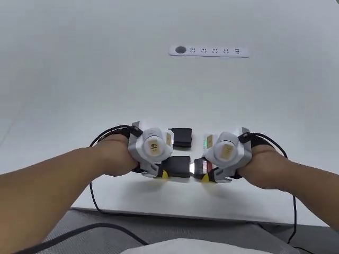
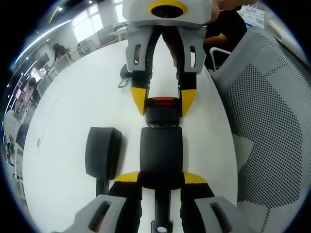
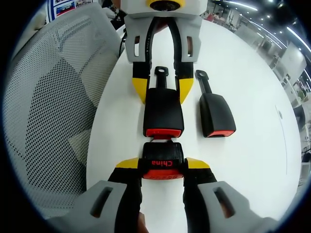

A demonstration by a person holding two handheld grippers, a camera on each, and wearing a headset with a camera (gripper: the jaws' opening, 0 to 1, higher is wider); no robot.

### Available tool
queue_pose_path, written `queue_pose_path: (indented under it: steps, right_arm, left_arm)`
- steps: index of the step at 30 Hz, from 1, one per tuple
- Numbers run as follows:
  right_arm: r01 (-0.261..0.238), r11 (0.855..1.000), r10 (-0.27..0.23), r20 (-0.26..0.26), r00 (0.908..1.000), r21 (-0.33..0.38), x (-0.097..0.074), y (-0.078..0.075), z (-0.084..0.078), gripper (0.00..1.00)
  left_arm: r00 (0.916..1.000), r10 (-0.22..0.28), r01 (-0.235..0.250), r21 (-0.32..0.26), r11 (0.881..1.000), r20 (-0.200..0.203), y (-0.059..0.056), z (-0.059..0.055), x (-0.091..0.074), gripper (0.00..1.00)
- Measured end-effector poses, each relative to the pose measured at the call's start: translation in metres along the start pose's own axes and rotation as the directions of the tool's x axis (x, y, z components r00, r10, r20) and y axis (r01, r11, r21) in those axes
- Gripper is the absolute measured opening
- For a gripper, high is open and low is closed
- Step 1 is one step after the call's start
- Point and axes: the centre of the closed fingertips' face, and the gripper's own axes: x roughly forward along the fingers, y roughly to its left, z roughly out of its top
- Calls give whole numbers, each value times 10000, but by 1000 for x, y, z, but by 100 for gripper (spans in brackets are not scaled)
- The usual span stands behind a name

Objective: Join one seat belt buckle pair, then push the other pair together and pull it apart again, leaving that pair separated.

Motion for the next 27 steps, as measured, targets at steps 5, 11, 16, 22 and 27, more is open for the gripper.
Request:
queue_pose_path:
  steps: [5, 11, 16, 22, 27]
  right_arm:
    - [-47, 10000, 47, -33, 10000, 36, -1, 1, 0, 31]
    - [-137, 9986, 138, -9, 9999, 509, 0, 2, 0, 32]
    - [-10, 9991, 9, 9, 10000, 423, 0, 3, 0, 32]
    - [-20, 9993, 24, -100, 9999, 383, 1, 3, 1, 33]
    - [-30, 9994, 36, -161, 9999, 343, 1, 2, 0, 34]
  left_arm:
    - [10000, 41, -41, -59, 10000, 15, -1, 2, 0, 29]
    - [9997, 82, -86, -202, 9998, -223, -1, 1, 1, 30]
    - [9995, 91, -94, -82, 9999, -300, 0, 0, 2, 31]
    - [9999, 89, -90, -72, 9999, -85, -1, 1, 3, 32]
    - [9998, 66, -74, -463, 9989, -181, -1, 2, 3, 32]
